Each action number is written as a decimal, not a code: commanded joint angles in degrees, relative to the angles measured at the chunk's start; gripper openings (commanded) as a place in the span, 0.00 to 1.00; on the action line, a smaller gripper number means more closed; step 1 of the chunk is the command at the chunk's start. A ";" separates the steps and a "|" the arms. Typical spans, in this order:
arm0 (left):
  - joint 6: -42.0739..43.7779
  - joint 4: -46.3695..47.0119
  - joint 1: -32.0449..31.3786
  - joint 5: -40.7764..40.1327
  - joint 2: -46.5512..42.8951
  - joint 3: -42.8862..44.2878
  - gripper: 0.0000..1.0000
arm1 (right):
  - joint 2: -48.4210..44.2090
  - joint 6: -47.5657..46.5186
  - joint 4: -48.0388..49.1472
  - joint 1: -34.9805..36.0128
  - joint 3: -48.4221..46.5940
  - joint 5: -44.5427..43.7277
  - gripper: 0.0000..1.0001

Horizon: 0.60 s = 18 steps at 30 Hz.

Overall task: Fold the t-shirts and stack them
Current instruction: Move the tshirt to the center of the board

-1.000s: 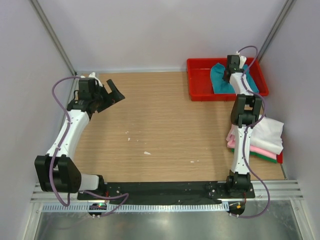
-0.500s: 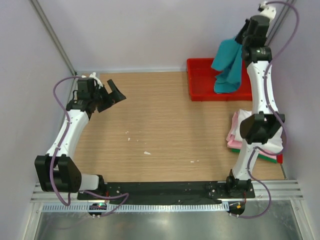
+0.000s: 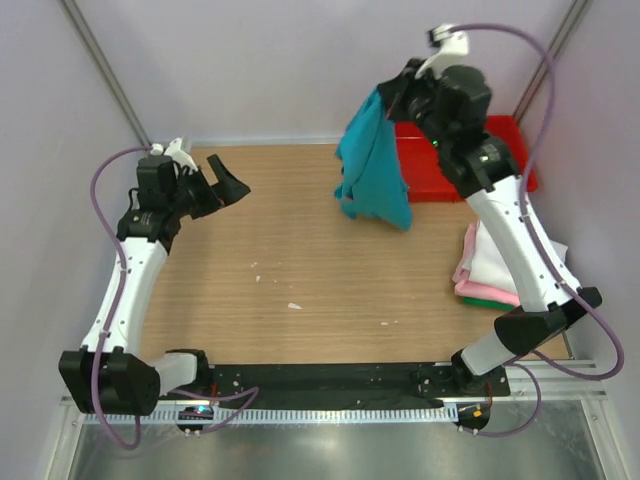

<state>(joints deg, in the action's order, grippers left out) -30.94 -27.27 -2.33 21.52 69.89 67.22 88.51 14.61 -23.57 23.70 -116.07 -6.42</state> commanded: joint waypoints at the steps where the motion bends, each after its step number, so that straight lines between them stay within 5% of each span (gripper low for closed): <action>1: 2.90 0.47 0.66 -1.12 -3.88 2.74 1.00 | -0.26 2.52 2.11 6.50 11.33 4.12 0.01; 6: 5.45 -1.65 0.74 -5.34 -6.43 4.14 1.00 | 0.94 10.42 13.45 14.08 33.50 8.96 0.01; 14: -1.40 -5.34 0.66 -7.36 -11.77 -1.38 1.00 | 14.58 16.84 12.15 30.60 37.85 9.32 0.01; 18: -3.60 -9.46 0.66 -15.78 -16.18 -5.87 1.00 | 14.24 20.45 12.67 37.28 41.96 6.68 0.01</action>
<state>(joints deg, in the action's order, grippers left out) -31.77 -32.64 -1.89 11.94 56.77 63.48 105.80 30.57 -14.81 57.95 -75.44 1.61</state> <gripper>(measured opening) 0.996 0.026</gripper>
